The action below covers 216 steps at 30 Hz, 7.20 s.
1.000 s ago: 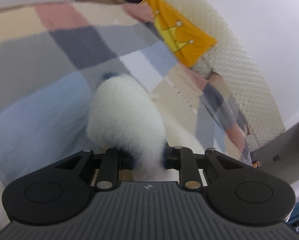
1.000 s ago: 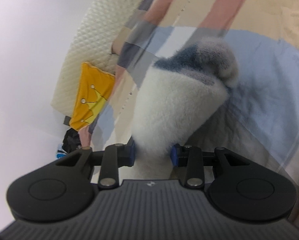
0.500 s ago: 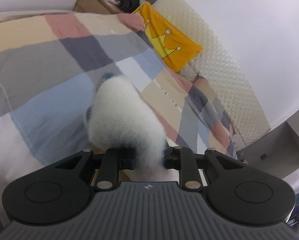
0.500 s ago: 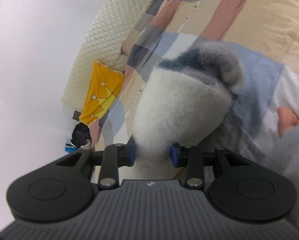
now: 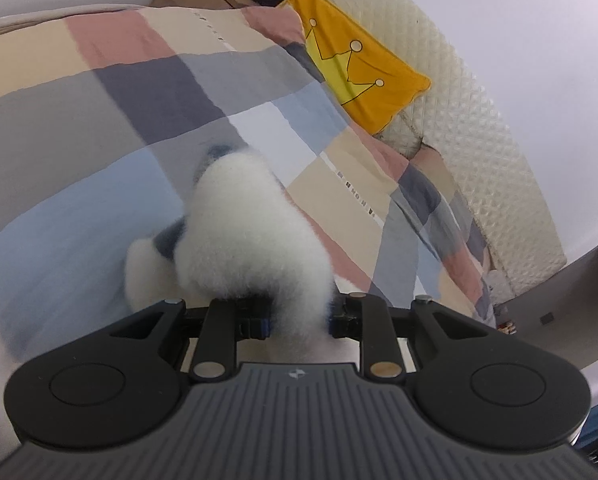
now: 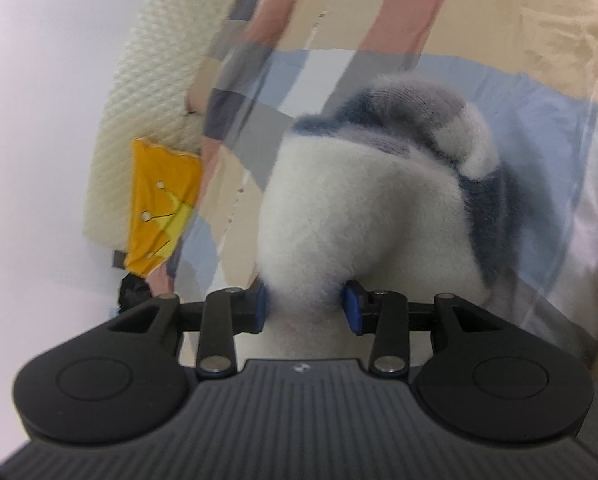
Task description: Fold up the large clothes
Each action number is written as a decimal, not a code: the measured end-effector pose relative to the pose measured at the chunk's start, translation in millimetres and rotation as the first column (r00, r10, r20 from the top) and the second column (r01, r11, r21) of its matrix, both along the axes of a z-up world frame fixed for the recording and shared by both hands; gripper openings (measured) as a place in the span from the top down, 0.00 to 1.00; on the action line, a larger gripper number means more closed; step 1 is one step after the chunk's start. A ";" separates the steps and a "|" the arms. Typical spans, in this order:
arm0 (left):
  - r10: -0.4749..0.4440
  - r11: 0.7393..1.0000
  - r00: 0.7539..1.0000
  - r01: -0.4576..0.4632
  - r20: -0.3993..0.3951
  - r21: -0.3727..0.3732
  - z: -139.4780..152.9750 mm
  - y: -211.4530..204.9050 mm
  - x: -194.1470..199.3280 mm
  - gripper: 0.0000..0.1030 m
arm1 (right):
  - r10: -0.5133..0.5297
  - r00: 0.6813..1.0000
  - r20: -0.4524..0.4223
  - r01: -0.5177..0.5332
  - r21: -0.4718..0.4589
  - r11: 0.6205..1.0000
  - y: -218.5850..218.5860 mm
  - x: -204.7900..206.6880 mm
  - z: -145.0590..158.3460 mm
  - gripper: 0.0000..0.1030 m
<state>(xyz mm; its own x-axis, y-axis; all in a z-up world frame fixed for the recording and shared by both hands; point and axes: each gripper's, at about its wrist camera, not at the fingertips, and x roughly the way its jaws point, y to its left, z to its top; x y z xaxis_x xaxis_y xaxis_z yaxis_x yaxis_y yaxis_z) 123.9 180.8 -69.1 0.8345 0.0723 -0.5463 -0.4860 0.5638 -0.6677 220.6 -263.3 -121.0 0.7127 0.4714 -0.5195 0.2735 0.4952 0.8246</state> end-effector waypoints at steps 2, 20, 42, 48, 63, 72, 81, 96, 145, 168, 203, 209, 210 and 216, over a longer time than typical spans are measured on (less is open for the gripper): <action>-0.006 1.000 1.000 0.007 -0.019 0.009 -3.7 3.1 22.8 0.74 | -0.011 1.000 -0.024 0.011 -0.005 1.000 4.9 17.3 -4.8 0.59; -0.046 0.999 0.999 0.046 -0.025 0.008 -87.7 38.0 140.5 0.73 | 0.041 0.999 -0.029 -0.042 -0.042 0.998 21.0 106.9 -67.3 0.57; -0.198 0.958 0.979 0.203 -0.047 0.201 -58.1 7.6 130.1 0.24 | 0.145 0.989 0.034 -0.143 -0.054 0.988 13.8 105.3 -63.0 0.44; -0.296 0.918 0.954 0.296 -0.042 0.262 -44.3 -25.2 110.6 0.24 | 0.312 0.940 0.140 -0.301 -0.091 0.949 37.7 94.3 -41.9 0.15; -0.272 0.768 0.932 0.360 -0.239 0.529 -68.8 -63.5 149.8 0.24 | 0.505 0.852 0.137 -0.366 -0.534 0.762 84.2 92.2 -31.5 0.32; -0.257 0.742 0.931 0.363 -0.261 0.564 -81.1 -39.6 195.0 0.24 | 0.419 0.901 0.114 -0.254 -0.644 0.721 79.2 126.4 -34.8 0.33; -0.245 0.776 0.928 0.362 -0.283 0.517 -95.2 -0.2 229.9 0.24 | 0.479 0.872 0.100 -0.281 -0.700 0.657 91.9 169.6 -37.2 0.34; -0.251 0.766 0.907 0.400 -0.338 0.503 -105.4 -1.8 233.9 0.24 | 0.514 0.853 0.089 -0.283 -0.748 0.600 101.7 178.5 -51.9 0.34; -0.249 0.854 0.944 0.319 -0.216 0.411 -54.7 -41.4 87.7 0.28 | 0.433 0.875 0.219 -0.165 -0.705 0.690 77.3 61.4 -17.5 0.30; -0.252 0.934 0.948 0.291 -0.196 0.206 -87.0 -37.9 55.8 0.19 | 0.472 0.878 0.079 -0.464 -0.103 0.880 90.3 37.5 -74.6 0.12; -0.105 0.955 0.990 0.073 -0.097 -0.288 -160.9 5.4 93.1 0.04 | 0.079 0.996 -0.039 -0.066 0.266 0.962 69.3 63.0 -136.4 0.13; -0.081 0.951 0.988 0.038 -0.129 -0.306 -163.0 17.2 114.4 0.04 | 0.142 0.990 -0.018 -0.133 0.250 0.959 79.6 56.0 -136.9 0.14; -0.078 0.953 0.988 0.034 -0.134 -0.302 -162.6 17.7 119.3 0.04 | 0.148 0.989 -0.019 -0.138 0.257 0.956 80.4 57.2 -137.8 0.14; -0.022 0.957 0.987 -0.025 -0.158 -0.291 -166.4 32.0 131.4 0.04 | 0.148 0.989 -0.011 -0.139 0.292 0.946 84.7 71.9 -140.5 0.12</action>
<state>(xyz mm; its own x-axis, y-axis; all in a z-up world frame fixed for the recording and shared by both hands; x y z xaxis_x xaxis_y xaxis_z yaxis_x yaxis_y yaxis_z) 255.3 212.8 -235.5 0.7361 -0.1082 -0.6682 -0.5989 0.3558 -0.7174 292.5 -178.5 -261.5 0.6114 0.7011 -0.3670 0.2462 0.2722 0.9302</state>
